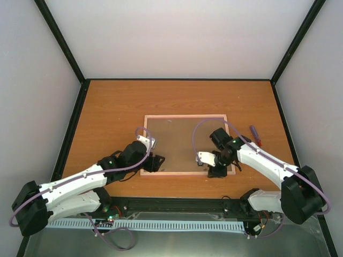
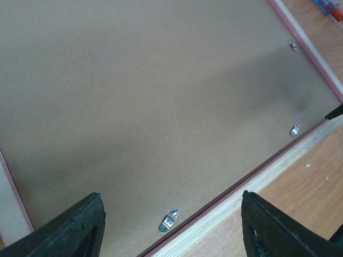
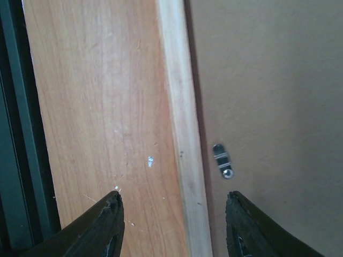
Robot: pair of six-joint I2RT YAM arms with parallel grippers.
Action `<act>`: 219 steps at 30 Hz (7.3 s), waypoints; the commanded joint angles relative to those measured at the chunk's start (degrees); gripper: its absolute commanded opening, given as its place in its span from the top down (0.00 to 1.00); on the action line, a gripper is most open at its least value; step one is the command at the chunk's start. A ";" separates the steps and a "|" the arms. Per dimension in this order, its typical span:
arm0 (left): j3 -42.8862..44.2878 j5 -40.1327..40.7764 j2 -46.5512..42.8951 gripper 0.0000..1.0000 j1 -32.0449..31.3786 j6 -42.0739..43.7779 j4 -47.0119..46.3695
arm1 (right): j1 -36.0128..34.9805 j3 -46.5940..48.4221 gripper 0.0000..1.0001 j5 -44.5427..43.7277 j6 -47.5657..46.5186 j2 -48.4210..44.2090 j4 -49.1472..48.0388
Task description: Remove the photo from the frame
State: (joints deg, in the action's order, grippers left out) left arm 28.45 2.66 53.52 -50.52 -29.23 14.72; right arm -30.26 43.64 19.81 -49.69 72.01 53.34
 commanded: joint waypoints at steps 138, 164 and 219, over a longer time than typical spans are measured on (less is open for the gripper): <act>93.47 -2.10 52.19 0.99 2.91 21.48 47.98 | 4.25 19.01 0.26 -37.18 23.34 -26.50 -13.77; 85.40 -24.37 49.85 0.99 29.08 10.65 34.27 | 5.34 9.12 0.27 -26.03 27.43 -18.82 -20.46; 4.82 -44.28 25.47 0.97 41.12 -22.32 -39.82 | 8.73 0.55 0.26 -12.65 28.42 -11.64 -25.06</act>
State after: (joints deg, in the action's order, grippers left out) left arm 38.37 -40.88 80.42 -9.26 -50.11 -10.79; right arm -21.87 44.49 5.30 -21.56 59.53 29.02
